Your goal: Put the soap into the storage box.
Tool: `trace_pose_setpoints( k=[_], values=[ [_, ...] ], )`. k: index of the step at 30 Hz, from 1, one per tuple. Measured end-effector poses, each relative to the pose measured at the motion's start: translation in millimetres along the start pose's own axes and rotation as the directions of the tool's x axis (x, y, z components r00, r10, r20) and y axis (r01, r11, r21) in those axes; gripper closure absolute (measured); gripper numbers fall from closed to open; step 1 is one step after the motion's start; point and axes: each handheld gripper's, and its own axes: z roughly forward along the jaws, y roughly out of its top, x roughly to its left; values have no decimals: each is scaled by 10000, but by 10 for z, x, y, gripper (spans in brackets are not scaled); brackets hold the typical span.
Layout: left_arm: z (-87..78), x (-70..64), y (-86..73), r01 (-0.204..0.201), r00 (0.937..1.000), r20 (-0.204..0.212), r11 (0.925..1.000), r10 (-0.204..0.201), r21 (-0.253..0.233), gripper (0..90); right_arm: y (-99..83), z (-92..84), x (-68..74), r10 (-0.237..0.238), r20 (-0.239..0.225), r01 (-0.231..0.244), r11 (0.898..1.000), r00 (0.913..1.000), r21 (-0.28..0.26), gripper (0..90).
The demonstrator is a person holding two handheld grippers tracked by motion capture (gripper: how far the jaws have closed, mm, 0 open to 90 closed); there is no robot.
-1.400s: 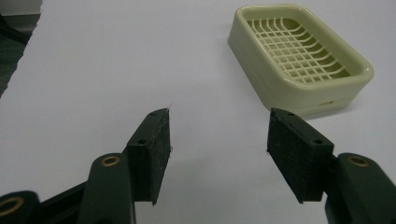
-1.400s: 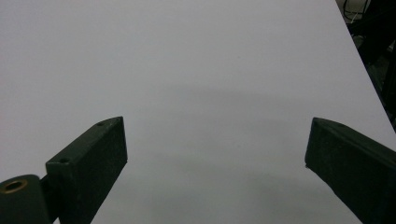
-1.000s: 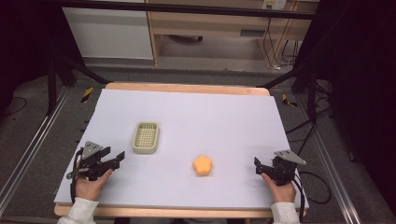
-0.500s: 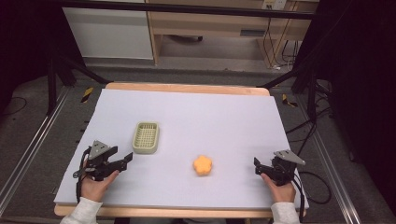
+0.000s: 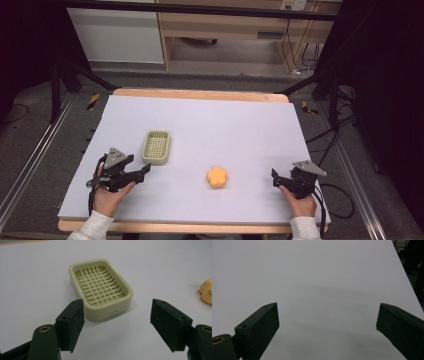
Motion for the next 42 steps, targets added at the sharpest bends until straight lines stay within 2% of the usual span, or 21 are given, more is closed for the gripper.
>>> trace_pose_setpoints(
  k=[2,9,13,22,27,29,42],
  values=[
    [3,-17,20,-156,9999,10,9999,156,75,263,3,-3,0,39,-17,-39,10000,10000,0,49],
    [43,-94,113,-282,9995,178,9994,278,183,244,15,-2,0,51,-9,-51,10000,10000,5,48],
    [77,-152,179,-214,9994,293,9997,210,129,242,17,5,11,76,-76,-76,10000,9999,31,48],
    [154,-275,318,-434,9978,511,9991,432,28,238,15,17,23,-26,-22,26,10000,10000,80,48],
    [201,-367,379,-554,9963,666,9985,552,23,243,16,18,20,-44,-12,44,10000,10000,64,48],
    [238,-432,404,-761,9946,716,9971,754,73,246,18,19,21,-39,-5,39,10000,10000,57,48],
    [383,-698,505,-1001,9880,1190,9950,987,57,239,20,25,29,-21,-76,22,10000,10000,55,47]
  ],
)
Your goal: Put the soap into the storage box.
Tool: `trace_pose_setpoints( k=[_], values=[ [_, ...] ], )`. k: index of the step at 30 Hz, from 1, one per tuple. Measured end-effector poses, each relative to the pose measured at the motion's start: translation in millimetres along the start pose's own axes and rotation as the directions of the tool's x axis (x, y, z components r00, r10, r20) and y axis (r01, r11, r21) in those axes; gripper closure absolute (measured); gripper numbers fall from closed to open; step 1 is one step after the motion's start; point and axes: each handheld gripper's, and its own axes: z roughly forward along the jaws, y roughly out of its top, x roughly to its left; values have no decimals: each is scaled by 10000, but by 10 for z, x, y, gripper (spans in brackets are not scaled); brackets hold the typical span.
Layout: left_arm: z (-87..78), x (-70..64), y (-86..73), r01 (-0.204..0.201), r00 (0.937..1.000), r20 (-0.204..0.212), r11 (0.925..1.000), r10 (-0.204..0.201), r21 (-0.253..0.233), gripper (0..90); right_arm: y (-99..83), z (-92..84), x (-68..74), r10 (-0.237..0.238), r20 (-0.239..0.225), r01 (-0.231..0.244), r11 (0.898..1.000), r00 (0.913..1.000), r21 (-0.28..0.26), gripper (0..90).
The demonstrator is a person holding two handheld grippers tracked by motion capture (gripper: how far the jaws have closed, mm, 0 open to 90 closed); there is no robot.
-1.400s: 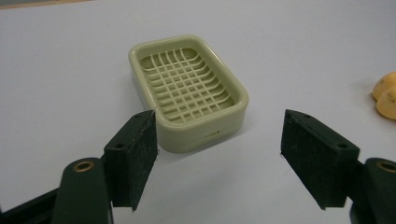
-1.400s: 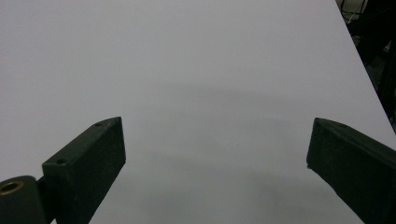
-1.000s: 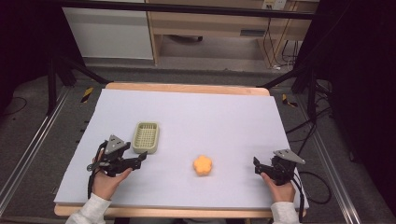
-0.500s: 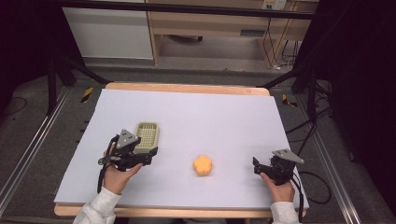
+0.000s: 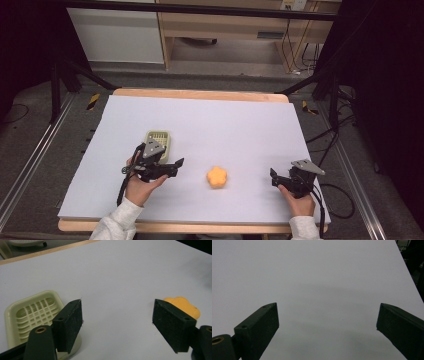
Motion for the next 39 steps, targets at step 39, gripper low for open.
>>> trace_pose_setpoints(
  k=[39],
  values=[
    [370,-562,94,-1122,9876,1195,9902,1018,837,210,-4,35,34,-116,-74,117,9999,9999,103,47]
  ],
)
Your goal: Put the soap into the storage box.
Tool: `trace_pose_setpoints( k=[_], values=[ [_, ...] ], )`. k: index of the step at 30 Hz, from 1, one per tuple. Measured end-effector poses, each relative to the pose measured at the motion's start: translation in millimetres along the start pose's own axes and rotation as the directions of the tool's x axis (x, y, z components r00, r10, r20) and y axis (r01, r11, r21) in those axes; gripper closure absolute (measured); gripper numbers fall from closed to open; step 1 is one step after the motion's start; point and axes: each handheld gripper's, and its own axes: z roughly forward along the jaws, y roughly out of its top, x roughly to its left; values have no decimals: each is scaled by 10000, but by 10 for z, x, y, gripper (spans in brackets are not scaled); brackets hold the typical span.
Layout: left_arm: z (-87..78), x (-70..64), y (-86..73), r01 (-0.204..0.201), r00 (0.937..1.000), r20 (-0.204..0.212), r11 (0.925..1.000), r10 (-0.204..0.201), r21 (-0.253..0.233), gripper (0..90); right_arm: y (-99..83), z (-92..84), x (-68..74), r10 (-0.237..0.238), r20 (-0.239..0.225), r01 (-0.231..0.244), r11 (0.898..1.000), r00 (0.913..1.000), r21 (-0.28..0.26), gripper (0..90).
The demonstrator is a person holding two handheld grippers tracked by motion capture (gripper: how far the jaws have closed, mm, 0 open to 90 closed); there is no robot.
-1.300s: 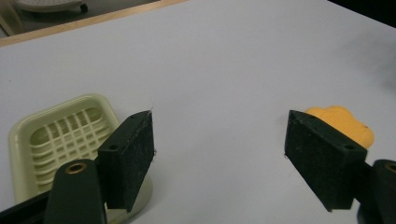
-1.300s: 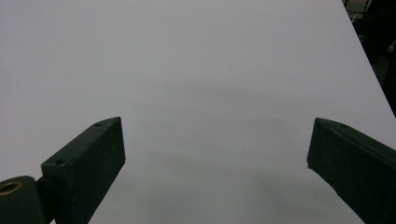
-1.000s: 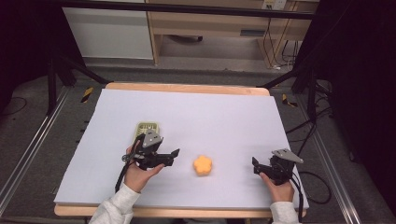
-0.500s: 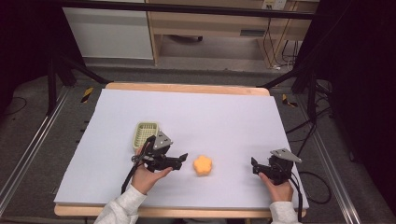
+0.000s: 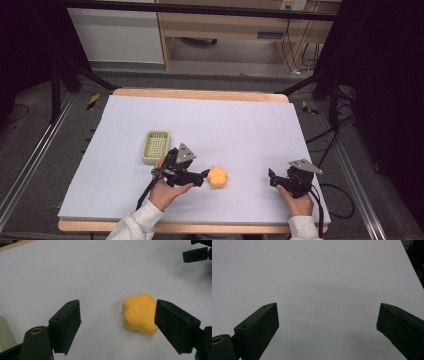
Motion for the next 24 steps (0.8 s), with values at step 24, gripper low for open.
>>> trace_pose_setpoints(
  k=[24],
  values=[
    [271,-236,45,-220,9986,488,9987,197,470,197,2,6,9,-5,-33,6,10000,10000,51,47]
  ],
)
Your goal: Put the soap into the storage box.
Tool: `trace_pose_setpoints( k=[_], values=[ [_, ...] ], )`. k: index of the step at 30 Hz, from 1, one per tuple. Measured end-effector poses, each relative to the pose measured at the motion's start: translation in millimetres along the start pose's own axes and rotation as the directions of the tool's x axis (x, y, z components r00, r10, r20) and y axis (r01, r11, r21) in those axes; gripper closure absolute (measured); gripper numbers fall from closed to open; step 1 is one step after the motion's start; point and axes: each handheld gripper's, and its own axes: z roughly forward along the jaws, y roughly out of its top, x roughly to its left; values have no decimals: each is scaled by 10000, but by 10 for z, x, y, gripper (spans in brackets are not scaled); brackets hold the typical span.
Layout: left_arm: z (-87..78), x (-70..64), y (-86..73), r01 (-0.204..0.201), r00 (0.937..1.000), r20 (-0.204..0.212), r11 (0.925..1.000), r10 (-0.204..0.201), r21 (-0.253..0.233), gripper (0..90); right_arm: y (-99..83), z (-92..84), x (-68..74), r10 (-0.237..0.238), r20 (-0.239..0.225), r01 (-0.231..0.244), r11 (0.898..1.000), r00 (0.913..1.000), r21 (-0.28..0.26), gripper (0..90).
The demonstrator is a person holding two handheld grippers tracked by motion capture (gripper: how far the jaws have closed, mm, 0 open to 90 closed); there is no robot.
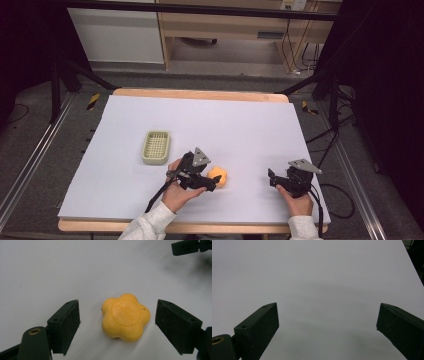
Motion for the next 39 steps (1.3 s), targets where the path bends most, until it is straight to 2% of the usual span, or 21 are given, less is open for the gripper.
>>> trace_pose_setpoints(
  k=[6,24,39],
  values=[
    [79,-38,-3,-2,9999,126,9997,-1,247,184,-1,1,2,-18,-3,18,10000,10000,19,47],
    [273,-114,-25,-245,9996,128,9966,236,782,160,-3,10,4,-28,-51,29,10000,10000,89,49],
    [407,-132,-57,-374,9992,193,9925,354,1163,158,-4,12,2,-24,-58,24,9999,10000,107,49]
  ],
)
